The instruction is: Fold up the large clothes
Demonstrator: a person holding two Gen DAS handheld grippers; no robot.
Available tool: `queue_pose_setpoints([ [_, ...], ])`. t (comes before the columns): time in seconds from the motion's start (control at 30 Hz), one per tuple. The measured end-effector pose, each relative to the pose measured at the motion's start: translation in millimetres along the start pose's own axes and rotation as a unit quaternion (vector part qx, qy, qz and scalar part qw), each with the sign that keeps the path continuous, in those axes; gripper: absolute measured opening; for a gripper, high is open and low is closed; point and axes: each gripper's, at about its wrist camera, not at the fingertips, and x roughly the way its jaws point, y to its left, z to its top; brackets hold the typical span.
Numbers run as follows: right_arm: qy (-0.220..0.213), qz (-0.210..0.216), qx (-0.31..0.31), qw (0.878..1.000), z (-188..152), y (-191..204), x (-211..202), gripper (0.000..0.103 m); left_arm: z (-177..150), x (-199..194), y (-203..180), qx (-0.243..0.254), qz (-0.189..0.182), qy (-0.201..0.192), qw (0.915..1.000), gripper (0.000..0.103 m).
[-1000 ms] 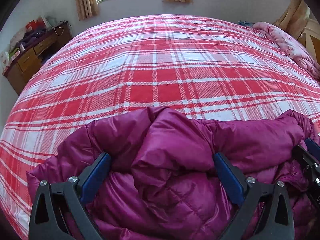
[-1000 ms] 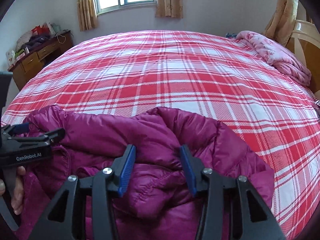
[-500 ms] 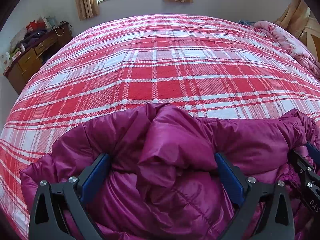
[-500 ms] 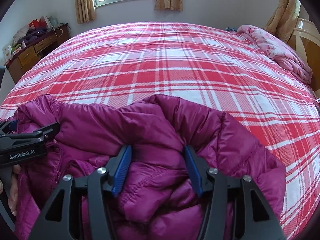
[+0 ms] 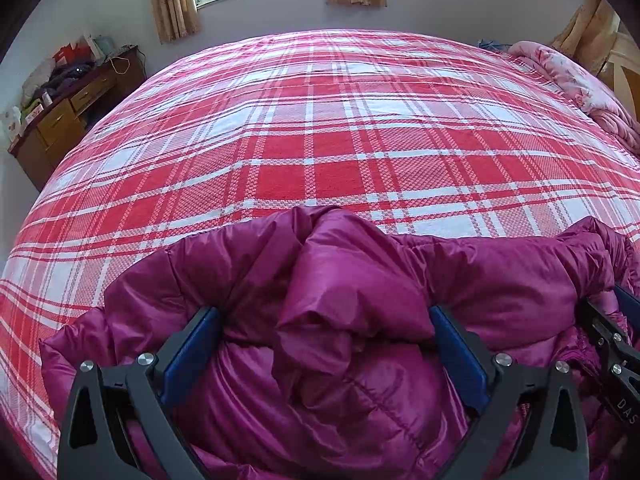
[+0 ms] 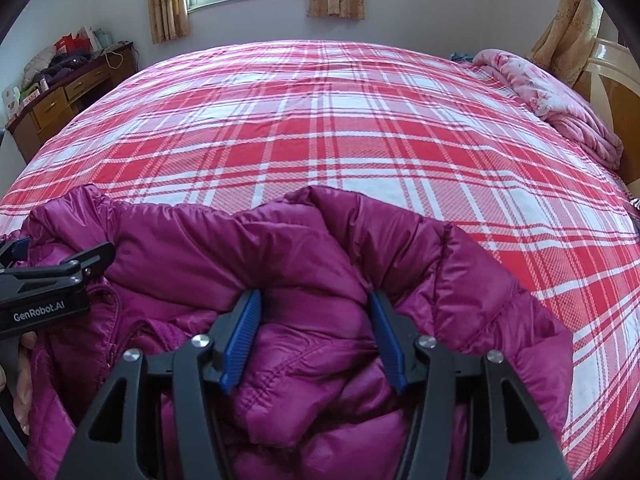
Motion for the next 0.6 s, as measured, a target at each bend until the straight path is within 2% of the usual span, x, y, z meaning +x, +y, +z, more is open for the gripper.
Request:
queue_pose_setpoints([
  [0.6,0.004,-0.005,-0.007,1.000,-0.4,1.3,1.9,0.059,-0.2,0.2,-0.8,0.000,0.001,-0.001,1.0000,0.102],
])
